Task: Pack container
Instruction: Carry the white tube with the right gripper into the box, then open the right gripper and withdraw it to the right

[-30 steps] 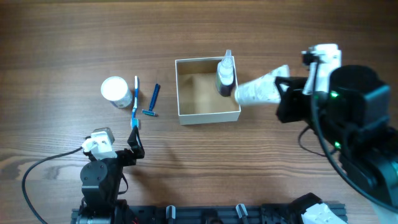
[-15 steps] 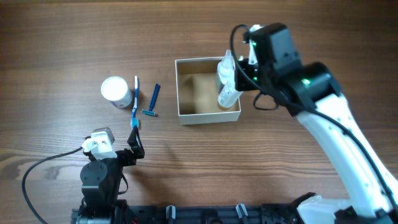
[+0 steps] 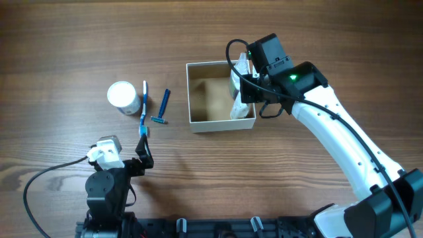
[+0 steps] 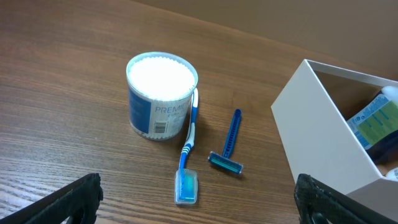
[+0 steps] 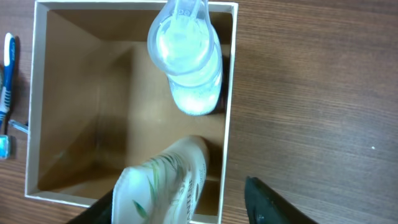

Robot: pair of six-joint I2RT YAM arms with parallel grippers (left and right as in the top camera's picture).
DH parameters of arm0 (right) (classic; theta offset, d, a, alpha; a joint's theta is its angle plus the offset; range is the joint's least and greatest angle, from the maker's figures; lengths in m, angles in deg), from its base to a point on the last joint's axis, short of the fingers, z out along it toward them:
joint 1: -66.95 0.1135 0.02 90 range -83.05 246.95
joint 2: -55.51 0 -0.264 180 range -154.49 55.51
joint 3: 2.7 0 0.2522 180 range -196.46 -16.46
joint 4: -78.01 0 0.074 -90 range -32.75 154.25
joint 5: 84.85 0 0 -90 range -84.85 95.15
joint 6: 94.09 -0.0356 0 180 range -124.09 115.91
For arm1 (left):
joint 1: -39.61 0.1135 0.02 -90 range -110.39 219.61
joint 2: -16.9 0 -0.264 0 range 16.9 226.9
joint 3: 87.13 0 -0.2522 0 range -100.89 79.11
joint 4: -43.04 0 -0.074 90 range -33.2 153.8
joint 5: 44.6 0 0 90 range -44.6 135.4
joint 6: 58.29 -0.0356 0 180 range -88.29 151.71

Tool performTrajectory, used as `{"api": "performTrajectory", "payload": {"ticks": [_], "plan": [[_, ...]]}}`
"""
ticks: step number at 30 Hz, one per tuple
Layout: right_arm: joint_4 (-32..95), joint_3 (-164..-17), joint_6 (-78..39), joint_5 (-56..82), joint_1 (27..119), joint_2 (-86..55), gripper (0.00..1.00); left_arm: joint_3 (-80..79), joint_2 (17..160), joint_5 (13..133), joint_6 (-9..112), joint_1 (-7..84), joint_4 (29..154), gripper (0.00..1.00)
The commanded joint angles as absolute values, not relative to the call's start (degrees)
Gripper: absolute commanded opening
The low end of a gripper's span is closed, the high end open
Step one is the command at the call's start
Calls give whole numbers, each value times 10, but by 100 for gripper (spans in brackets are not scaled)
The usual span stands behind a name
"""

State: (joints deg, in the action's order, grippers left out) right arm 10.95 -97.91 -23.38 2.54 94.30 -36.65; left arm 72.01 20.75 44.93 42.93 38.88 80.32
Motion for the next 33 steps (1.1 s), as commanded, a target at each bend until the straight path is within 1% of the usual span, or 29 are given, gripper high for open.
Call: {"api": "performTrajectory", "payload": {"ticks": [1, 6, 8, 11, 15, 16, 18, 23, 27, 30, 33], "plan": [[113, -979, -232, 11, 945, -331, 64, 721, 207, 454, 424, 392, 801, 100], [109, -990, -232, -4, 928, -240, 78, 721, 207, 454, 424, 392, 801, 100], [108, -990, -232, -4, 908, -199, 81, 721, 207, 454, 424, 392, 801, 100], [92, -990, -237, -3, 853, -135, 84, 721, 207, 454, 424, 392, 801, 100], [57, -990, -242, -3, 762, -96, 87, 721, 207, 454, 424, 392, 801, 100], [46, -990, -250, -3, 738, -95, 89, 721, 207, 454, 424, 392, 801, 100], [23, -990, -255, 0, 698, -99, 98, 721, 207, 454, 424, 392, 801, 100], [-24, -989, -255, 7, 642, -128, 100, 721, 207, 454, 424, 392, 801, 100], [-29, -989, -255, 7, 641, -149, 100, 721, 207, 459, 425, 392, 787, 100], [-40, -989, -255, 7, 641, -162, 100, 721, 208, 467, 426, 392, 806, 100], [-49, -989, -255, 7, 641, -172, 100, 720, 209, 503, 452, 391, 774, 100]]}}
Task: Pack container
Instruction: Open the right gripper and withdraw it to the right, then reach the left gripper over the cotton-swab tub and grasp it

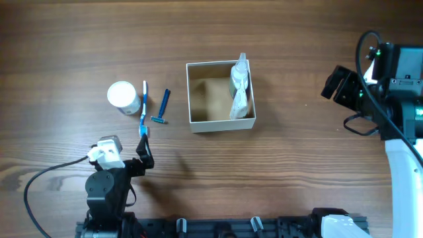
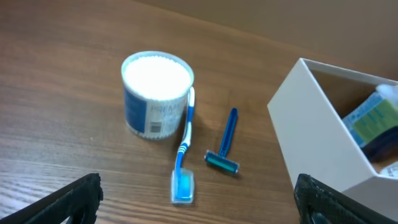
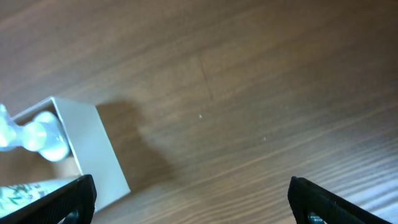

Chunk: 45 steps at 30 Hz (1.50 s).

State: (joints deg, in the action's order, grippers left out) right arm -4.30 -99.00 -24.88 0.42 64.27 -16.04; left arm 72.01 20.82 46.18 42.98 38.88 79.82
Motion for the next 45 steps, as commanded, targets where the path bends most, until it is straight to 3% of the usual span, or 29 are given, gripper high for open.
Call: {"api": "performTrajectory", "payload": {"ticks": [1, 9, 15, 22, 45], "plan": [[-49, -989, -255, 7, 641, -176, 100, 711, 209, 527, 483, 391, 772, 100], [-47, -989, -255, 7, 641, -197, 100, 544, 302, 520, 547, 391, 852, 100], [-44, -989, -255, 7, 641, -209, 100, 304, 532, 436, 545, 391, 984, 100], [-38, -989, -255, 7, 641, -212, 100, 69, 811, 434, 522, 391, 1081, 100], [-38, -989, -255, 7, 641, -212, 100, 41, 1179, 377, 519, 414, 1052, 100]]}}
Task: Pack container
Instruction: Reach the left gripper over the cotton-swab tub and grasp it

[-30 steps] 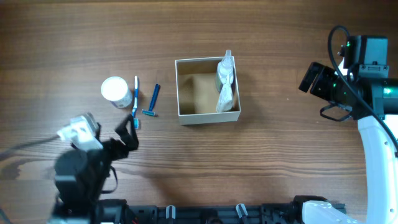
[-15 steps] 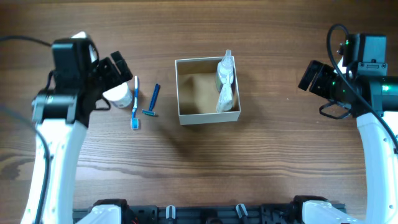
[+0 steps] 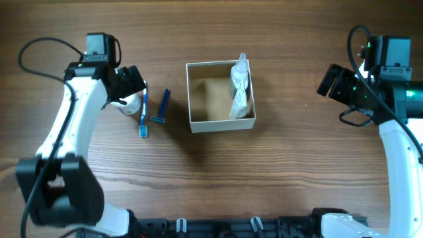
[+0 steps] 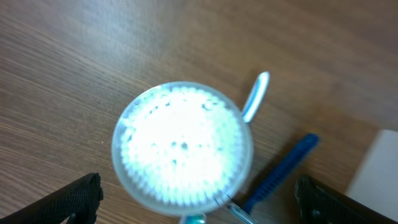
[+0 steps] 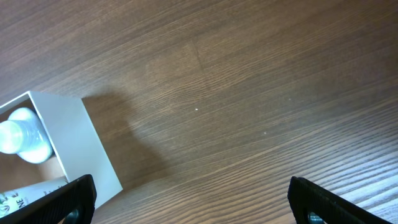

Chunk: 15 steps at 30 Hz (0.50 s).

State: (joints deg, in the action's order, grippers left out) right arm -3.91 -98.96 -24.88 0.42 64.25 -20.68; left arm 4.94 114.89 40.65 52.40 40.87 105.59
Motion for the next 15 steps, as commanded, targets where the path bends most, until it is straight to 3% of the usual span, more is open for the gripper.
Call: {"api": "performTrajectory", "payload": {"ticks": [1, 10, 12, 15], "plan": [[-38, -989, -255, 7, 641, -212, 100, 41, 1185, 367, 519, 414, 1050, 100], [-37, -989, -255, 7, 641, -212, 100, 41, 1208, 354, 517, 414, 1020, 98], [-37, -989, -255, 7, 641, -212, 100, 41, 1210, 355, 516, 414, 1021, 88], [-37, -989, -255, 7, 641, -212, 100, 41, 1210, 363, 516, 414, 1021, 83]]}}
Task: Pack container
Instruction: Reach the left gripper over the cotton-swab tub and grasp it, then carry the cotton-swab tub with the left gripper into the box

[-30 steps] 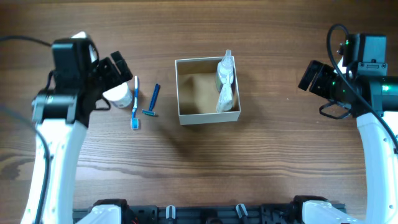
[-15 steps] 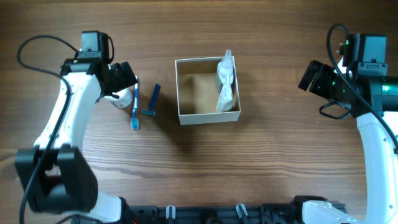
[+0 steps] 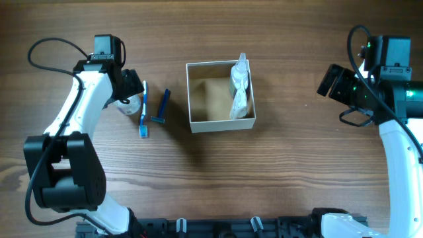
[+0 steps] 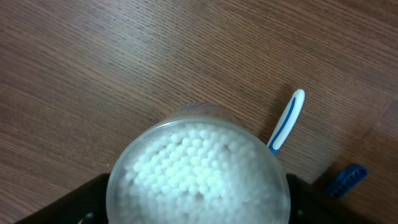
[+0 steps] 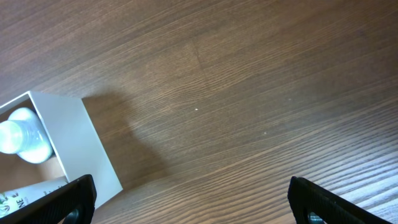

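The white box (image 3: 190, 99) stands mid-table with a clear spray bottle (image 3: 240, 74) and a white tube (image 3: 238, 102) along its right wall. A round tub of cotton swabs (image 4: 196, 168) stands to its left, largely hidden in the overhead view. My left gripper (image 3: 124, 92) is open straight over the tub, one finger (image 4: 87, 199) on each side. A blue-and-white toothbrush (image 3: 143, 109) and a blue razor (image 3: 162, 106) lie between tub and box. My right gripper (image 3: 328, 80) is open at the far right, over bare wood.
The right wrist view shows the box's right wall (image 5: 93, 149) and the bottle's top (image 5: 22, 140) at the left edge. The toothbrush handle (image 4: 287, 118) lies right beside the tub, and the razor handle (image 4: 345, 179) is just beyond it.
My left gripper has come down closer to the cotton swab tub, and its fingers now flank the tub's sides. The right arm has not moved.
First my right gripper was over the box's right side with the white tube, and the left arm was parked at the front. Then the tube lay in the box and the right gripper was open far right. Later the left gripper was over the tub, now lower around it.
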Robot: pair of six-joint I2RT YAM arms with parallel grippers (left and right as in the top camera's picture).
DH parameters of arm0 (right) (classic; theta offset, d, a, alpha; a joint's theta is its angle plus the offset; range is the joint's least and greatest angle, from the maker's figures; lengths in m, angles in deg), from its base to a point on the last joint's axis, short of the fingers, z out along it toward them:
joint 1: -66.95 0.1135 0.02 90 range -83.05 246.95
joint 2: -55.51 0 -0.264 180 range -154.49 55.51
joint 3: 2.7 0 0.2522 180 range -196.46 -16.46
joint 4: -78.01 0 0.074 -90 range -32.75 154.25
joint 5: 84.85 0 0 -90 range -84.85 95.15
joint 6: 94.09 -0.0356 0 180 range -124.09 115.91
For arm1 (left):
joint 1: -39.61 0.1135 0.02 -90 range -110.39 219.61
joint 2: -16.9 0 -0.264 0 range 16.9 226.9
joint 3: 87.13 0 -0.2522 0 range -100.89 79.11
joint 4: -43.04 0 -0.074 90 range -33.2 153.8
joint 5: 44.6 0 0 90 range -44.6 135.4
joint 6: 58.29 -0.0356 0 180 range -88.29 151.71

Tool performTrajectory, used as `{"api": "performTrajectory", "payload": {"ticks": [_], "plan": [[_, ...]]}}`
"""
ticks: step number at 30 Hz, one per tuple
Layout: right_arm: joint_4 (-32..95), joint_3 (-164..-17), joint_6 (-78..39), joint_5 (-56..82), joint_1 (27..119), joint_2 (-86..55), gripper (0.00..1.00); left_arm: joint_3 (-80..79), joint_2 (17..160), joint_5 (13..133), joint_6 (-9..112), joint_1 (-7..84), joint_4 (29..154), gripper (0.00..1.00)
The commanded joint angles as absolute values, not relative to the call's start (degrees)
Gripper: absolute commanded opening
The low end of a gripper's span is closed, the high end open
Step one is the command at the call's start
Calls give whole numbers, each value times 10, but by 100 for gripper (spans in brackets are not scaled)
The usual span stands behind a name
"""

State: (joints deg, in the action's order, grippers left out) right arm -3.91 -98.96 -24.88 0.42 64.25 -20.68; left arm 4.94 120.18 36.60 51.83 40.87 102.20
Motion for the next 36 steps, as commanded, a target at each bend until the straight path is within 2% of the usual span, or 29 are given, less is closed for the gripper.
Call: {"api": "performTrajectory", "payload": {"ticks": [1, 8, 20, 27, 33, 36], "plan": [[-37, -989, -255, 7, 641, -212, 100, 41, 1210, 366, 516, 414, 1021, 81], [-37, -989, -255, 7, 641, -212, 100, 41, 1209, 403, 516, 414, 1033, 68], [-37, -989, -255, 7, 641, -212, 100, -45, 1084, 430, 515, 393, 1138, 63], [-38, -989, -255, 7, 641, -212, 100, -58, 981, 505, 547, 293, 1151, 63], [-36, -989, -255, 7, 641, -212, 100, -57, 983, 491, 547, 156, 1121, 64], [-35, -989, -255, 7, 641, -212, 100, -57, 1012, 439, 547, 107, 1099, 66]]}}
